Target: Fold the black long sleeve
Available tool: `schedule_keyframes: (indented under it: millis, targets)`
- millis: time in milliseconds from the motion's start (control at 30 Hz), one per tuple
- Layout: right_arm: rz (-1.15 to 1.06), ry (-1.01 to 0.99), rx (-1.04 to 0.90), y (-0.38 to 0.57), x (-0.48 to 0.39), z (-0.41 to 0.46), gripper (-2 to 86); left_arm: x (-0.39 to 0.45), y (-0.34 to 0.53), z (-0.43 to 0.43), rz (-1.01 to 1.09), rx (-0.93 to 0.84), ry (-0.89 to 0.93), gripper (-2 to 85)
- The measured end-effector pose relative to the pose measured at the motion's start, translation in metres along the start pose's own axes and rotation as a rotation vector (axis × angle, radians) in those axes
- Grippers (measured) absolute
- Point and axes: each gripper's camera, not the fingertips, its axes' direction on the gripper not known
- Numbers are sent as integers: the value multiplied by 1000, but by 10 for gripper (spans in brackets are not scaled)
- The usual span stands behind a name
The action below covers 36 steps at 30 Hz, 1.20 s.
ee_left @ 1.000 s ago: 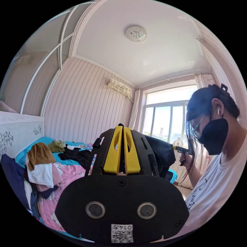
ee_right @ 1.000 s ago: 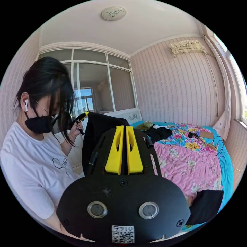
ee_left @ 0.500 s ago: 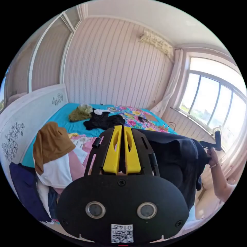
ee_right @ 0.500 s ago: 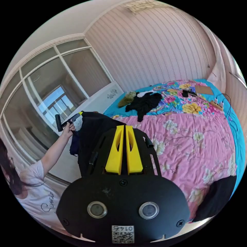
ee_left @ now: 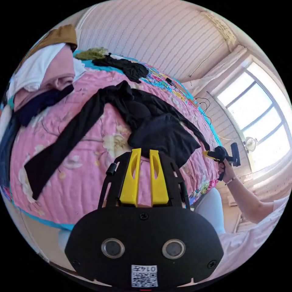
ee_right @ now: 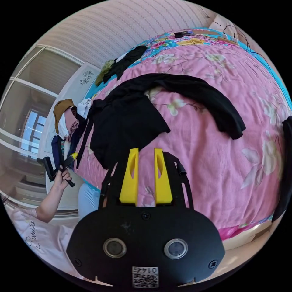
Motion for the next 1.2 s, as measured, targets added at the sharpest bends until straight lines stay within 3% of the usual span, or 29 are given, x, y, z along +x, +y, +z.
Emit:
schedule_keyframes:
  millis: [67,167,333,500,667,800,967,1067,1200]
  targets:
    - [40,-3,28,-7,16,-2,97,-1,-1,22,-71,-55,52,75]
    - [66,34,31,-27,32,1,102,20,-13,40,7,-74,64,73]
    - [106,100,-46,-53,64,20,71,63,-40,69,325,-113,-213,73]
    - [126,18,-16,-40,94,-6,5,66,-51,125,440,-299,-344,70]
    - [86,-58,62,-18,119,-54,-2,46,-47,107,398,-271,-227,8]
    - [39,-60,81,-1,132,-94,1,24,-26,37,393,-127,-61,-6]
    - [40,-51,113,6,144,-107,33,-2,9,-8,350,-62,-25,-9]
    - [69,-8,75,-4,149,-96,79,-9,26,-12,320,-70,-24,-10]
    - [98,-12,-87,-12,154,-71,42,-20,41,-11,277,-78,-6,-10]
